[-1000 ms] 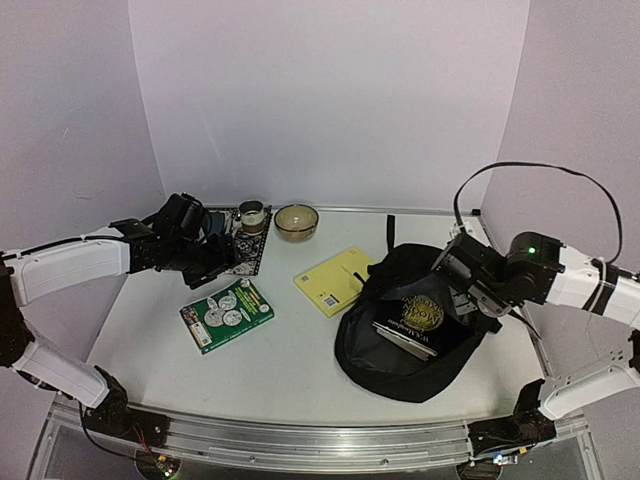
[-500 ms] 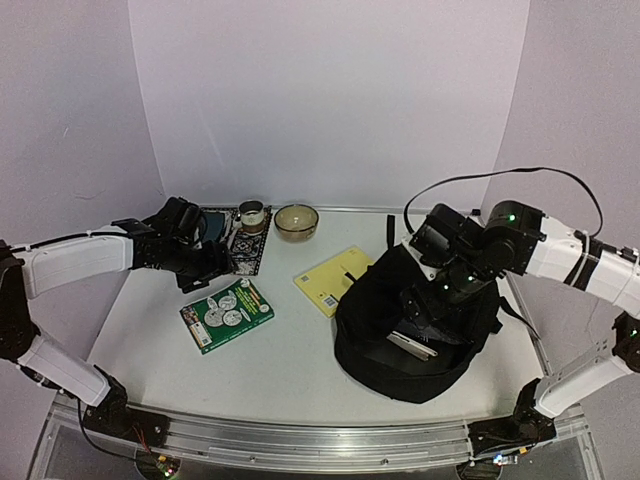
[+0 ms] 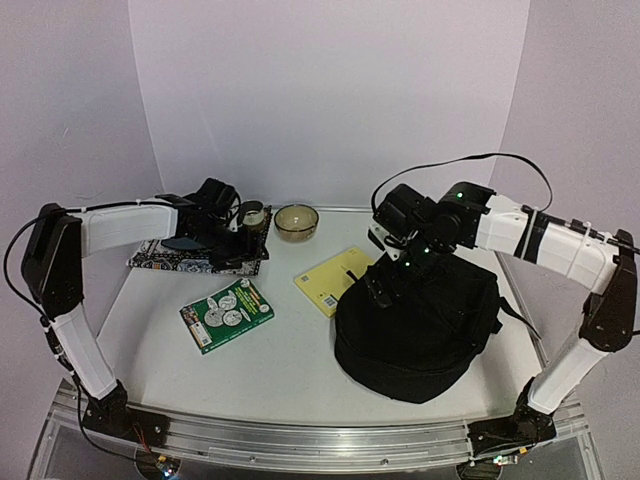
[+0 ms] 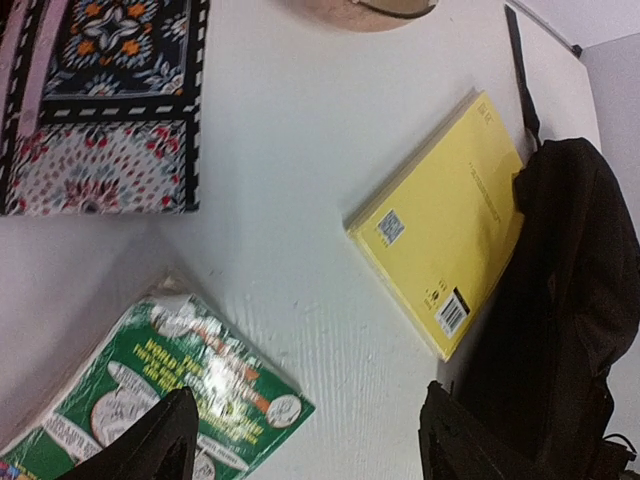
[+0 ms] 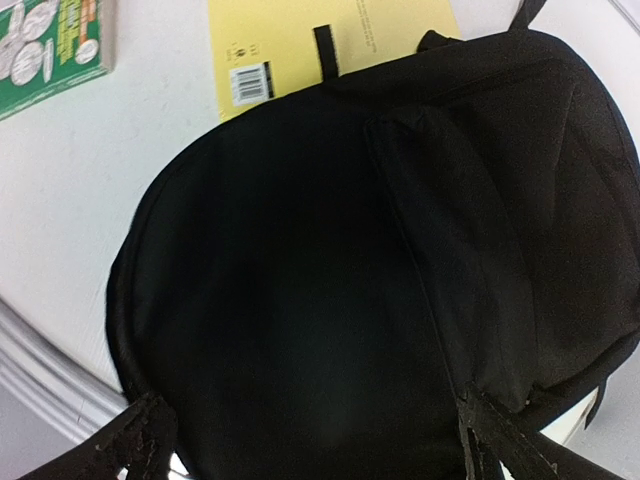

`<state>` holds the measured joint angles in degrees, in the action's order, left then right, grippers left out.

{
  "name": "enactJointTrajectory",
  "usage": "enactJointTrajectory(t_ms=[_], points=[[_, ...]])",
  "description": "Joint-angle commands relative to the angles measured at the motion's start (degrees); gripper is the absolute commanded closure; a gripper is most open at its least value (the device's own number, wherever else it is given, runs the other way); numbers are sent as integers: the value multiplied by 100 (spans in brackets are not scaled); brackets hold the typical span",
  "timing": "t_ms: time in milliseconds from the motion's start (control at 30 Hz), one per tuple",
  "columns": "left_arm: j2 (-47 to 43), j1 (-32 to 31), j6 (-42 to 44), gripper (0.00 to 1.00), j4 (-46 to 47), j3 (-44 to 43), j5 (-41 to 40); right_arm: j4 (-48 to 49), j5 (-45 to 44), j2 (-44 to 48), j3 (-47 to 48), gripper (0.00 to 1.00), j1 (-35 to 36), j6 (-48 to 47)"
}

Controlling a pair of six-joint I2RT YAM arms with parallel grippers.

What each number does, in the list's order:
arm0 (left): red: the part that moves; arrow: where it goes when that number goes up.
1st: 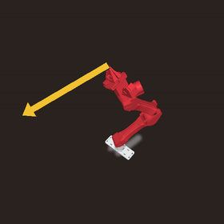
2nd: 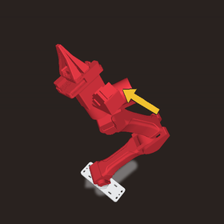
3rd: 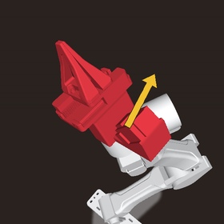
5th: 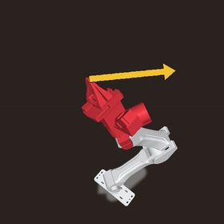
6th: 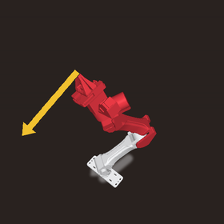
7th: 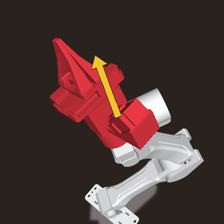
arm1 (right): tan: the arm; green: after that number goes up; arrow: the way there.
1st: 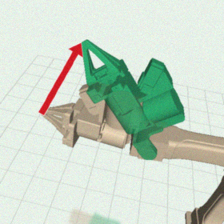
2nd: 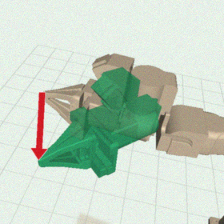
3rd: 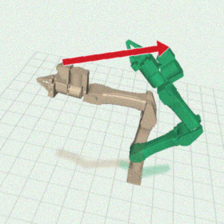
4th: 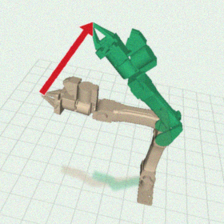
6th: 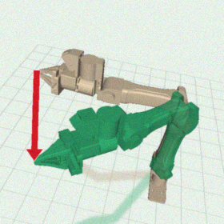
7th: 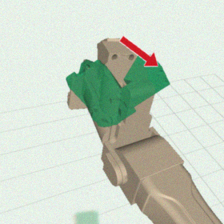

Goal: Pack the student bag
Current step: Place the largest pocket of the student bag, then move the book to the corner of the board.

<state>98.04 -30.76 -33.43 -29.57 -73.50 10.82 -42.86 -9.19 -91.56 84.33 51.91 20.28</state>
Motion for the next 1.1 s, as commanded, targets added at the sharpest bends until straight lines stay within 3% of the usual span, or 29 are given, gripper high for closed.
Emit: enactJointTrajectory(t_ms=[0, 400, 667, 867, 1067], points=[[712, -159, 579, 23, 66, -894, 110, 348, -291, -211, -147, 2, -157, 147], [2798, -791, 1265, 22, -64, -2695, -911, 1182, -21, -448, -793, 2, -187, 565], [3647, -971, 1584, 22, -220, -3483, -1394, 1350, 106, -509, -920, 2, -188, 643], [3927, -1114, 1599, 26, -463, -3351, -1534, 1380, 74, -461, -962, 2, -190, 651], [3692, -1312, 1239, 31, -714, -2263, -1652, 1387, 107, -434, -981, 2, -186, 667]])
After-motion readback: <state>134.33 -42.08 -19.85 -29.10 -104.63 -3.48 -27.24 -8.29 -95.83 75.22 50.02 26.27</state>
